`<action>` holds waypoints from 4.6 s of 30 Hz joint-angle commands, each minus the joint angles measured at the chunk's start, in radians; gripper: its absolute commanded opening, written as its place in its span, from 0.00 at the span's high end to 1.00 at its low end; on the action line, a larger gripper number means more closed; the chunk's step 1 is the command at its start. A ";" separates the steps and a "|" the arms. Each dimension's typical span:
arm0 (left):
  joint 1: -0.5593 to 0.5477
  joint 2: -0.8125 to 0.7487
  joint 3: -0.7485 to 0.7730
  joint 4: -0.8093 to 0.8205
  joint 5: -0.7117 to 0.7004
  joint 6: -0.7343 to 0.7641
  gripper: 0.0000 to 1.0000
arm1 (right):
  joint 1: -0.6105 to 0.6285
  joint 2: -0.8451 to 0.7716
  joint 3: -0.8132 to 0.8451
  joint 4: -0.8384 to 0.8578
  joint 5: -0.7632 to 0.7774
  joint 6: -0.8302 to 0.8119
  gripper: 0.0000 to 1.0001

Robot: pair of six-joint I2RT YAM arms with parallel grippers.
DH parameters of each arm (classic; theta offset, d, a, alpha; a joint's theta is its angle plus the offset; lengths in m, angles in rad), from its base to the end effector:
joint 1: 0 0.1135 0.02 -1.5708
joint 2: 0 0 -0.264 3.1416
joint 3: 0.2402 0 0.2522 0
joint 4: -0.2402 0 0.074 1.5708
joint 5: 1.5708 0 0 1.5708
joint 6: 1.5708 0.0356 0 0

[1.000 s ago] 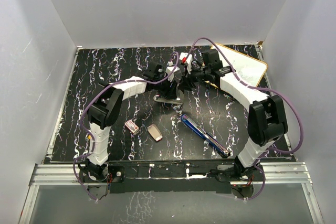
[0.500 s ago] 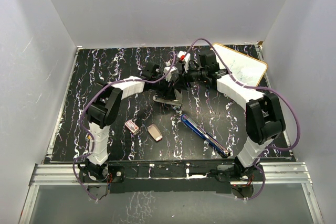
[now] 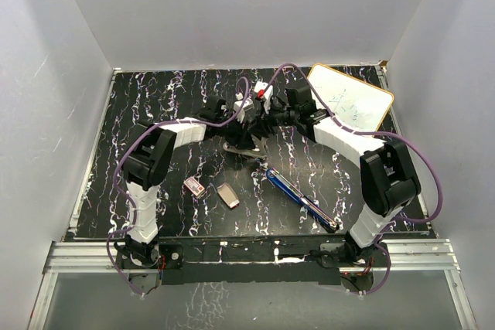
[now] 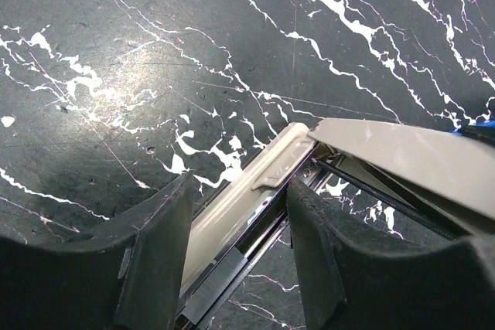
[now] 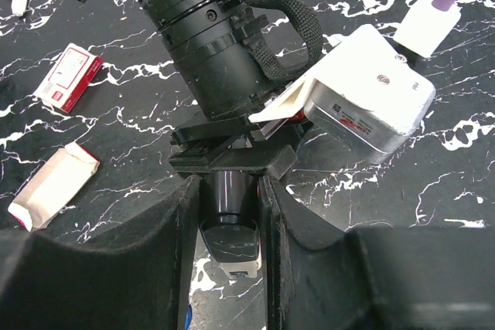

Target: Load the staples into the stapler

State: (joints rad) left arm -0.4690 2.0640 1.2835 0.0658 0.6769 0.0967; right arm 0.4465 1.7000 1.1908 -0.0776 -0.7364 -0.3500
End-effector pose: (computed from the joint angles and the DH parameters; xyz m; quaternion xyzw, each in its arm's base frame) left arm 0.3807 -0.2179 0.1496 0.3719 0.7856 -0.3693 0.3289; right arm 0.3331 0.1860 0.2527 -0.4756 0.6920 0.3381 0.4249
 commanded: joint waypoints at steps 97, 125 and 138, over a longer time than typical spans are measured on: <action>-0.150 -0.457 -0.046 -0.530 0.088 0.793 0.35 | -0.227 -0.290 -0.068 -0.424 0.353 -0.020 0.19; -0.448 0.009 0.253 -0.576 -0.086 0.944 0.55 | -0.474 -0.523 -0.292 -0.564 0.442 -0.055 0.20; -0.366 -0.177 -0.040 -0.379 -0.242 0.671 0.82 | -0.474 -0.538 -0.330 -0.604 0.345 -0.283 0.20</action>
State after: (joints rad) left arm -0.8948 1.9770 1.3270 -0.3172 0.5190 0.8719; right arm -0.0227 1.1896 0.8745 -0.6632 -0.3252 -0.5201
